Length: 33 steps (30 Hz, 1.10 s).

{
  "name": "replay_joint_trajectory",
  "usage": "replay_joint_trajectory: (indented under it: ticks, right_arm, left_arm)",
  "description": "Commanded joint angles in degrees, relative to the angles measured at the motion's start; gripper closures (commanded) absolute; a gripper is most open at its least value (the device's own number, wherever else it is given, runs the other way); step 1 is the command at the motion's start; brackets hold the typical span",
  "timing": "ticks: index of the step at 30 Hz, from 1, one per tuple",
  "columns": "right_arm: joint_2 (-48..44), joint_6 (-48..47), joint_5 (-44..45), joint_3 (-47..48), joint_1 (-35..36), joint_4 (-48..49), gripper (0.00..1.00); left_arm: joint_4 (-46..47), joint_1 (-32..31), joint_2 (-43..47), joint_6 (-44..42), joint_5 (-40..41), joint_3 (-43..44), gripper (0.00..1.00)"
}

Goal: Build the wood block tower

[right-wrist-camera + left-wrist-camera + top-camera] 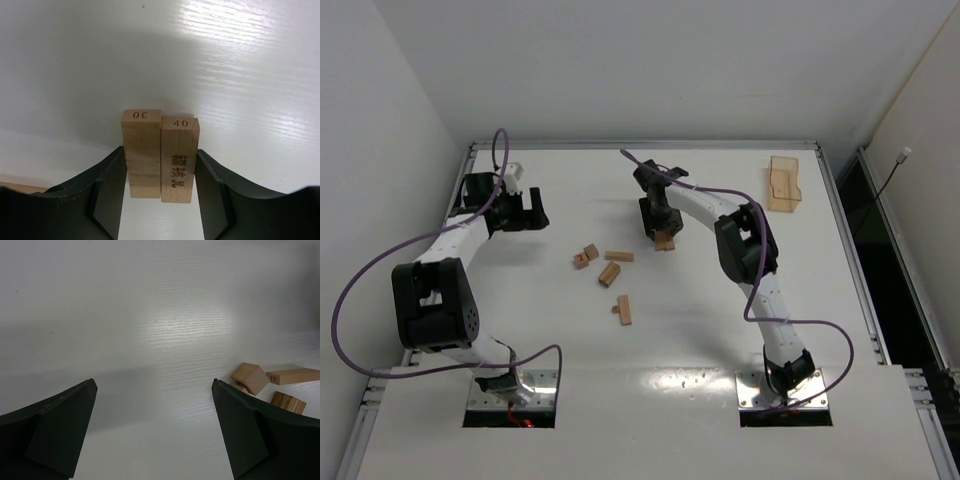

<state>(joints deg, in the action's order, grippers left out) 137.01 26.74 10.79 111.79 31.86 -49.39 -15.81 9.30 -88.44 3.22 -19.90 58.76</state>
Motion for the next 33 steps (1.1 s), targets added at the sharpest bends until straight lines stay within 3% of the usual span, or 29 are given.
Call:
replay_joint_trajectory:
  ticks: [1, 8, 10, 12, 16, 22, 26, 29, 32, 33]
  right_arm:
    - [1.42, 5.77, 2.22, 3.17, -0.13, -0.89, 1.0]
    - [3.96, 6.92, 1.52, 6.6, -0.13, -0.89, 0.98]
    - [3.97, 6.92, -0.06, 5.99, -0.66, -0.89, 0.85]
    - [3.97, 6.3, -1.38, 5.99, -1.18, -0.19, 0.79]
    - [3.27, 4.29, -2.0, 5.99, -1.71, 0.34, 0.53]
    - [-1.04, 1.39, -3.49, 3.97, -2.24, 3.5, 0.38]
    - [-6.74, -1.15, -8.05, 0.72, -2.24, 8.42, 0.2]
    - [-12.1, -7.19, -10.34, -0.42, -1.63, 10.88, 0.2]
    - [-21.13, -16.34, -17.86, -10.33, -1.62, 21.58, 0.22]
    - [-28.3, -23.85, -20.69, -17.67, -1.62, 24.92, 0.25]
  left_arm:
    - [1.05, -0.34, -0.24, -0.85, -0.31, 2.23, 0.0]
    - [-0.01, -0.34, -0.76, -1.38, 0.21, 2.76, 0.0]
    - [-0.01, -0.34, -0.76, -1.38, 0.21, 2.76, 0.0]
    - [-0.01, -0.34, -0.76, -1.38, 0.21, 2.76, 0.0]
    - [-0.01, -0.34, -1.38, -1.38, 0.21, 2.76, 0.0]
    - [-0.01, -0.34, -1.38, -1.38, -0.31, 2.76, 0.0]
    - [-0.01, -0.34, -0.86, -1.38, -0.84, 2.24, 0.0]
    - [-0.01, -0.34, -0.85, -1.38, -0.84, 2.23, 0.0]
    - [-0.01, -0.34, -0.24, -1.38, -0.84, 2.23, 0.0]
    - [-0.01, -0.34, -0.24, -1.38, -0.84, 2.23, 0.0]
